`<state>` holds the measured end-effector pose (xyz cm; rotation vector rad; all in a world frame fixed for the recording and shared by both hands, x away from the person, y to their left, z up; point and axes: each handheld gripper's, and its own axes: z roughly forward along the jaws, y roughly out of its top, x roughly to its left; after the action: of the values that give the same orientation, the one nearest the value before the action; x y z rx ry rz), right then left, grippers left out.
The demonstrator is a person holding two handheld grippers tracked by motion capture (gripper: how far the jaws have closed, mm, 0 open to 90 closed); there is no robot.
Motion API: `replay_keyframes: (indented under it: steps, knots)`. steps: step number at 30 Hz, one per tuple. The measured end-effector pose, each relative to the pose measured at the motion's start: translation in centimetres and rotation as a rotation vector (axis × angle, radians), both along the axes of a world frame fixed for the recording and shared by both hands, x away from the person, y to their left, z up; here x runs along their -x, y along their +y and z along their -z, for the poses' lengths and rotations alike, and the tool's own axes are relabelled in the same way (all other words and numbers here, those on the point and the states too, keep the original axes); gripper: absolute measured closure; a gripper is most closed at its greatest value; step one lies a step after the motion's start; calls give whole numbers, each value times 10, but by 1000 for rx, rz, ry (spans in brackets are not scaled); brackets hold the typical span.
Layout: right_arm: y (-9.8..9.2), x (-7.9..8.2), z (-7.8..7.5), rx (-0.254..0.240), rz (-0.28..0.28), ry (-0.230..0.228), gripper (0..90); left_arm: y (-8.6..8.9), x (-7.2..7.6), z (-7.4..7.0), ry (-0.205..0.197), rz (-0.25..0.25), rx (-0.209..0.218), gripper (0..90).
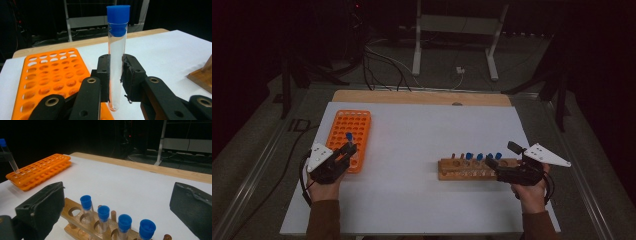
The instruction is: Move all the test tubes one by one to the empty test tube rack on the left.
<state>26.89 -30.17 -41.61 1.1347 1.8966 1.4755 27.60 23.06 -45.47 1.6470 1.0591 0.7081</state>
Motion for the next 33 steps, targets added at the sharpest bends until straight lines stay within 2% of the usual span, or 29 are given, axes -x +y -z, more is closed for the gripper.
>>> replay_keyframes:
  steps: [9, 21, 23, 28, 33]
  knots:
    - [1, 1, 0, 0, -5, 1, 1, 3, -1, 11, 35, -13, -32, 769]
    - [1, 1, 1, -1, -8, 5, 1, 3, -5, 27, 120, -28, -93, 770]
    - [0, 1, 1, -1, -8, 4, 1, 2, -5, 29, 131, -25, -84, 770]
    - [0, 1, 1, 0, -8, 7, 1, 2, -5, 34, 164, -25, -102, 771]
    - [0, 2, 1, -1, -10, 6, 1, 2, -4, 34, 179, -28, -115, 775]
